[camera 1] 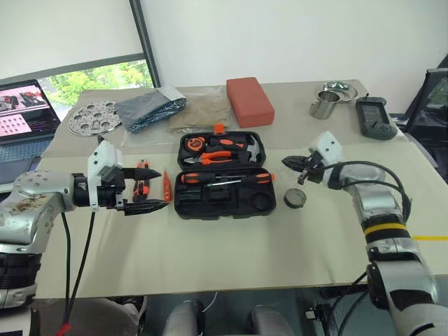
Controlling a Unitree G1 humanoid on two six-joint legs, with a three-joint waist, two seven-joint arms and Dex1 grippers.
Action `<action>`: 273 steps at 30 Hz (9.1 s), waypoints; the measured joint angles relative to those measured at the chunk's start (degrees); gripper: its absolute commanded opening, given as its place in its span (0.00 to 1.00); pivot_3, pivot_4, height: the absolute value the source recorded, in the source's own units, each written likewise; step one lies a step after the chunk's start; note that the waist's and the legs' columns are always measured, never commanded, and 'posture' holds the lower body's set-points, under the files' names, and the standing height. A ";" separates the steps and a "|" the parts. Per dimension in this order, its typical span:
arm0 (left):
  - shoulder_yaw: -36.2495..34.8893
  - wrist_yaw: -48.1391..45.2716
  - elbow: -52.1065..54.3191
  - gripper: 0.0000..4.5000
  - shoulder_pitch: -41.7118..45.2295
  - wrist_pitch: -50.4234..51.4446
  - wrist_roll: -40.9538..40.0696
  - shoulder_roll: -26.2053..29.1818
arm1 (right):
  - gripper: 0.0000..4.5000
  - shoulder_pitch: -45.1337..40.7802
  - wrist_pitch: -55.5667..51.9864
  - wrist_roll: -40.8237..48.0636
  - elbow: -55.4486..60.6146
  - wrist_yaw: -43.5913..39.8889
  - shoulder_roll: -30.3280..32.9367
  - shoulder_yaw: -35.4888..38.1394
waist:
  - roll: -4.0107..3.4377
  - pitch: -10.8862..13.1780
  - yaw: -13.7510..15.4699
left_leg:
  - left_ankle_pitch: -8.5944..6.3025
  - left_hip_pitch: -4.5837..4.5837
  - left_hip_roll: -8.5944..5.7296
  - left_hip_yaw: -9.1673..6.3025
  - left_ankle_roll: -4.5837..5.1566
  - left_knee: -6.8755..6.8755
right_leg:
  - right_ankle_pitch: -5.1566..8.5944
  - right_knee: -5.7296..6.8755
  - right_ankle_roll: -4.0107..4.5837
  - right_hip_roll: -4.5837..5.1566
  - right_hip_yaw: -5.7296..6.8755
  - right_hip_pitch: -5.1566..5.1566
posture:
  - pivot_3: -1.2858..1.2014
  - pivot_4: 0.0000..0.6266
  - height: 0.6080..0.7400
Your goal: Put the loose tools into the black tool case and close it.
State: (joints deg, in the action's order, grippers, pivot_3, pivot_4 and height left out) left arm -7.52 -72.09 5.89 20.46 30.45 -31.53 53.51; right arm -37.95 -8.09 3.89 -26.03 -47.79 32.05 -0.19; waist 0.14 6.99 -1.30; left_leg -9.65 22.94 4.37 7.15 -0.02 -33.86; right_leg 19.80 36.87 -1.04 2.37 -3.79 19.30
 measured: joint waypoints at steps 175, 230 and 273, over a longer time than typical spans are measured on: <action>-3.05 71.43 -7.59 0.58 7.76 12.19 20.00 -43.94 | 1.00 20.21 -31.16 24.53 53.00 8.15 2.63 5.33 | 0.46 -0.07 1.65 | 0.09 0.24 -0.47 -0.55 -0.17 0.05 | 0.00 -0.30 -0.01 -0.01 -0.07 -0.13 | 0.52 0.24 1.00; 4.49 38.87 -6.47 0.10 15.89 2.38 15.39 -29.23 | 1.00 19.75 -31.21 33.47 55.06 -0.70 11.93 8.46 | 0.52 0.00 1.83 | 0.28 0.29 -0.47 -0.54 -0.50 0.24 | -0.01 -0.65 0.00 0.01 0.03 -0.19 | 0.52 0.24 1.00; 27.97 -0.07 -61.77 0.21 41.51 -35.53 41.20 -29.60 | 1.00 23.90 -31.22 35.65 58.10 4.19 12.09 10.86 | 0.35 -0.06 1.73 | -0.12 0.74 -0.46 -0.62 0.21 -0.09 | 0.00 -0.61 -0.02 -0.13 0.00 0.01 | 0.52 0.24 1.00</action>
State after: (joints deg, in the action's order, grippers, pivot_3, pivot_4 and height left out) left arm 20.45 -72.16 -55.88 61.97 -5.08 9.67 23.91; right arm -14.05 -39.31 39.54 32.07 -43.60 44.15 10.67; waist 0.49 6.93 0.43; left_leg -9.77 23.68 3.91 6.54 0.20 -33.95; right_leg 19.80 36.26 -1.06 2.24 -3.80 19.30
